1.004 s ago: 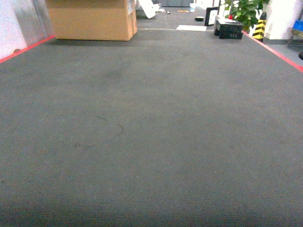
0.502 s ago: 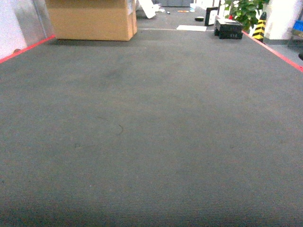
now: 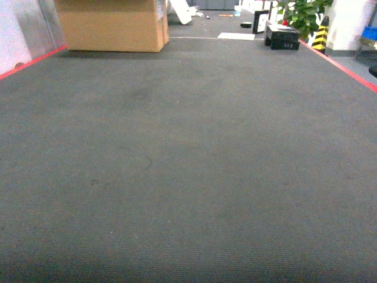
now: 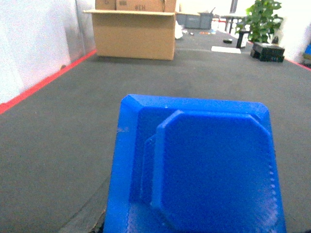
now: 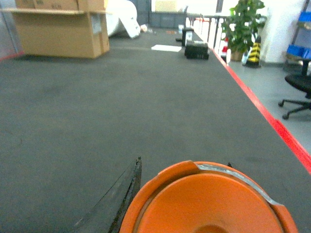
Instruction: Sort blue parts and orange caps into right shelf containers
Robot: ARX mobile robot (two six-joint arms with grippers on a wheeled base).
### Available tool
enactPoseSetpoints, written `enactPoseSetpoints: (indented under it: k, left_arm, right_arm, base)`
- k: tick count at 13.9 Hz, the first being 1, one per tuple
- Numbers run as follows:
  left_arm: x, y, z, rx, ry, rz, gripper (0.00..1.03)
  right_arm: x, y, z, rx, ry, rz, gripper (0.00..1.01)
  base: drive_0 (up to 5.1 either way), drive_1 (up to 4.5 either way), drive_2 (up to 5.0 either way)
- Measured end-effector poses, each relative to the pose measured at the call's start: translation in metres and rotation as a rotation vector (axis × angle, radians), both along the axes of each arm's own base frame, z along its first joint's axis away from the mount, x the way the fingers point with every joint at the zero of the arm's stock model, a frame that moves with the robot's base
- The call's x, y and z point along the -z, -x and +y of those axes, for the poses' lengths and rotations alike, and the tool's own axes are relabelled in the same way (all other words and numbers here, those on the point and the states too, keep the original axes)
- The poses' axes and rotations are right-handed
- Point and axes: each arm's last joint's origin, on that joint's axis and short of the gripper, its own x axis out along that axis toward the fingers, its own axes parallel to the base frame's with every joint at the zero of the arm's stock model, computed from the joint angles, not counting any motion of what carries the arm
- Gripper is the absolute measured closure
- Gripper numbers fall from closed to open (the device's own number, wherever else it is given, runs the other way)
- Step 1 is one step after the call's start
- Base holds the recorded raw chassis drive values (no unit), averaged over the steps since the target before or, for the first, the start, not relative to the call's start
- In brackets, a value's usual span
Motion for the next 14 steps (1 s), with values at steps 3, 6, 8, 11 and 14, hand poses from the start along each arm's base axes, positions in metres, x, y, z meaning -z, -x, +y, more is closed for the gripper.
enactPoseSetpoints:
  k: [3,6,8,11,14]
  left_arm:
    - [0.0,0.0,0.0,-0.001,0.001,0.0,0.59]
    - [0.0,0.0,0.0,-0.001,0.0,0.0,0.59]
    - [0.0,0.0,0.0,-0.001,0.0,0.0,0.59]
    - [0.0,0.0,0.0002,-0.003,0.0,0.0,0.59]
    - [0.0,0.0,0.0,0.0,0.0,0.0,0.59]
  right_arm:
    - [0.0001,0.0,0.0,0.0,0.0,0.002,0.56]
    - [0.0002,0.0,0.0,0.0,0.0,0.002,0.56]
    - [0.0002,0.0,0.0,0.0,0.0,0.002,0.56]
    - [0.0002,0.0,0.0,0.0,0.0,0.002,0.56]
    - [0.0002,0.0,0.0,0.0,0.0,0.002,0.56]
  base:
    - [0.0,0.0,0.0]
    - [0.0,0.0,0.0]
    - [0.0,0.0,0.0]
    - [0.0,0.0,0.0]
    - [-1.7,-1.74,-1.7]
